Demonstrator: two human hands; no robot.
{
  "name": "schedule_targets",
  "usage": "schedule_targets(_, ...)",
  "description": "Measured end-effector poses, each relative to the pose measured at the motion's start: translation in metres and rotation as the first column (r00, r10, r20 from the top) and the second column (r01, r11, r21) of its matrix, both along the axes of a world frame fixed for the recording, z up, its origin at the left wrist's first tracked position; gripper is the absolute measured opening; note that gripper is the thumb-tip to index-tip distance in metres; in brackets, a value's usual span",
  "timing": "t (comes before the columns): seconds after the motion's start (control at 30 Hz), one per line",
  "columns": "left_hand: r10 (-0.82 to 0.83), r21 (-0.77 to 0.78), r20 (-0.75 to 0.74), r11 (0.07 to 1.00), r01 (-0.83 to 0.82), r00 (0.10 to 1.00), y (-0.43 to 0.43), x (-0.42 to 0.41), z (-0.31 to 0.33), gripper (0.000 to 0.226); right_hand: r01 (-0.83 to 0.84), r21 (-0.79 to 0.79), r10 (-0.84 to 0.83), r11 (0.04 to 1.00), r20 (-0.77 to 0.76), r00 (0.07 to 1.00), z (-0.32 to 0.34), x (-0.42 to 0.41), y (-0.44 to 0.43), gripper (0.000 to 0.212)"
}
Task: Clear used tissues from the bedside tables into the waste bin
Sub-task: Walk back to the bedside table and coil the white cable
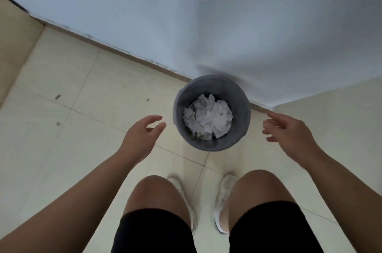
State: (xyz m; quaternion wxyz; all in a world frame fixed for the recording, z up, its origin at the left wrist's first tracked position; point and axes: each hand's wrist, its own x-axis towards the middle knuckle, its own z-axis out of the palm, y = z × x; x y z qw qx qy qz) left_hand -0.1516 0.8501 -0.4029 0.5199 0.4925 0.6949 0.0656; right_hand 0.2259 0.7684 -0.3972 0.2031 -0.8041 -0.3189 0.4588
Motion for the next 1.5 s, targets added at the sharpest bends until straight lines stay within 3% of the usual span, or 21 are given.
schedule_targets(0.1, 0.064, -0.013, 0.067, 0.998, -0.063, 0.996, -0.024, -0.014, 0.102, 0.013, -0.085, -0.027, 0.086, 0.996, 0.007, 0.996, 0.101, -0.01, -0.009, 0.041)
schedule_targets(0.27, 0.134, -0.111, 0.09, 0.986, -0.123, 0.987, -0.071, -0.044, 0.287, 0.018, -0.277, -0.085, 0.276, 0.957, -0.023, 0.961, 0.283, -0.043, -0.01, 0.03)
schedule_targets(0.37, 0.17, -0.114, 0.078, 0.98, -0.16, 0.982, -0.093, -0.066, 0.371, 0.02, -0.303, -0.101, 0.302, 0.948, -0.027, 0.953, 0.371, -0.064, -0.006, 0.008)
schedule_targets(0.43, 0.171, -0.106, 0.092, 0.981, -0.161, 0.981, -0.103, -0.082, 0.412, 0.022, -0.335, -0.106, 0.335, 0.936, -0.017, 0.942, 0.413, -0.078, -0.001, 0.015)
schedule_targets(0.53, 0.204, -0.054, 0.091, 0.978, -0.2, 0.975, -0.11, -0.107, 0.45, 0.023, -0.383, -0.087, 0.383, 0.92, -0.011, 0.924, 0.45, -0.102, 0.007, 0.034)
schedule_targets(0.67, 0.359, 0.016, 0.081, 0.932, -0.361, 0.93, -0.122, -0.142, 0.466, 0.024, -0.436, -0.061, 0.436, 0.898, -0.013, 0.9, 0.459, -0.133, 0.02, 0.033)
schedule_targets(0.8, 0.563, 0.035, 0.062, 0.824, -0.566, 0.824, -0.158, -0.167, 0.467, 0.025, -0.615, -0.111, 0.613, 0.781, -0.058, 0.788, 0.445, -0.164, 0.043, 0.03)
schedule_targets(0.97, 0.817, 0.017, 0.077, 0.572, -0.82, 0.572, -0.23, -0.162, 0.463, 0.03, -0.836, -0.168, 0.834, 0.522, -0.108, 0.542, 0.425, -0.217, 0.091, 0.029)
schedule_targets(1.17, 0.996, 0.023, 0.067, 0.059, -0.998, 0.06, -0.36, -0.091, 0.462, 0.03, -0.981, -0.162, 0.984, 0.105, -0.13, 0.126, 0.426, -0.301, 0.09, 0.023)
schedule_targets(1.27, 0.982, 0.025, 0.069, -0.18, -0.983, -0.178, -0.427, -0.035, 0.464, 0.029, -0.98, -0.17, 0.991, -0.099, -0.111, -0.081, 0.422, -0.345, 0.062, 0.02)
schedule_targets(1.4, 0.873, 0.034, 0.067, -0.486, -0.873, -0.484, -0.511, 0.044, 0.469, 0.029, -0.879, -0.183, 0.897, -0.441, -0.091, -0.432, 0.418, -0.396, -0.014, 0.017)
schedule_targets(1.5, 0.727, 0.029, 0.061, -0.686, -0.727, -0.684, -0.559, 0.113, 0.461, 0.03, -0.773, -0.179, 0.792, -0.609, -0.098, -0.602, 0.417, -0.424, -0.085, 0.018)
